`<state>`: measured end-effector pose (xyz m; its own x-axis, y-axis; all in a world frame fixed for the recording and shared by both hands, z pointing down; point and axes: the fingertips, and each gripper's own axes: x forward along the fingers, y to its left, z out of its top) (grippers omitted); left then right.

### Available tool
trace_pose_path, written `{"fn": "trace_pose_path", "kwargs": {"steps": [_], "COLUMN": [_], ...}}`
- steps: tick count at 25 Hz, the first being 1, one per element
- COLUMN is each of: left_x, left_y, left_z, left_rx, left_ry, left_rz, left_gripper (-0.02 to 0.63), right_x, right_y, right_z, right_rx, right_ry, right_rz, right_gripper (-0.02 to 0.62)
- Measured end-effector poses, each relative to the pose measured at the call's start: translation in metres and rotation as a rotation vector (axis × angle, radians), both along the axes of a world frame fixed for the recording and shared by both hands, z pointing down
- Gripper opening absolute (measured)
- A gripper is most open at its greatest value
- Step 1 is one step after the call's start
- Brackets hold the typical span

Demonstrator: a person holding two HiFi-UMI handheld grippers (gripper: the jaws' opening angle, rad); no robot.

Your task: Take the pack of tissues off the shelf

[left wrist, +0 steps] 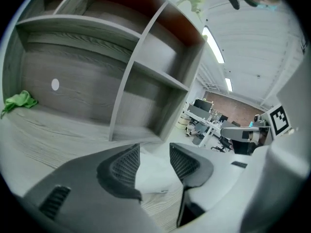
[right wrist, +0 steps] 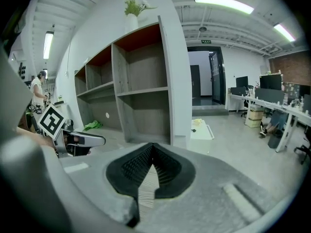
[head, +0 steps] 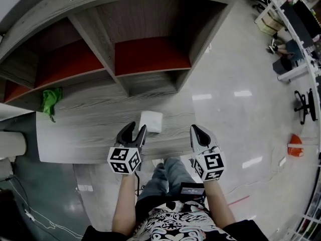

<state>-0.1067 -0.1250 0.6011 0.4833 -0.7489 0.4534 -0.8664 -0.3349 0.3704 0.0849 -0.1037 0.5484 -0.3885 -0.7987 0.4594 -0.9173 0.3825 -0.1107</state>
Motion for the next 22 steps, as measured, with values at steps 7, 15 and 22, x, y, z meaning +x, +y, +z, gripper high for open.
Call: {"fn": "trace_pose_path", "kwargs": {"steps": [7, 15, 22], "left_x": [0.001, -0.009, -0.007], "left_y": [-0.009, -0.017, -0.019], "left_z": [-0.048, -0.135, -0.186], "left_rx": [0.082, 0.271, 0.361], "left_ry": [0.046, -0.010, -0.002], "left_rz": [-0.007, -0.041, -0.048], "left_gripper": [0.172, 0.057, 0.012], "right_x": [-0.008, -0.006, -0.006], "right_y": [-0.009, -0.017, -0.019], "right_z": [-0.031, -0.075, -0.106], "right_rx": [0.070, 0.161, 0.231], "right_ry": [-0.037, -0.090, -0.097], "right_rz": [0.000, 0.025, 0.019], "right_gripper": [0.005, 0.005, 0.005]}}
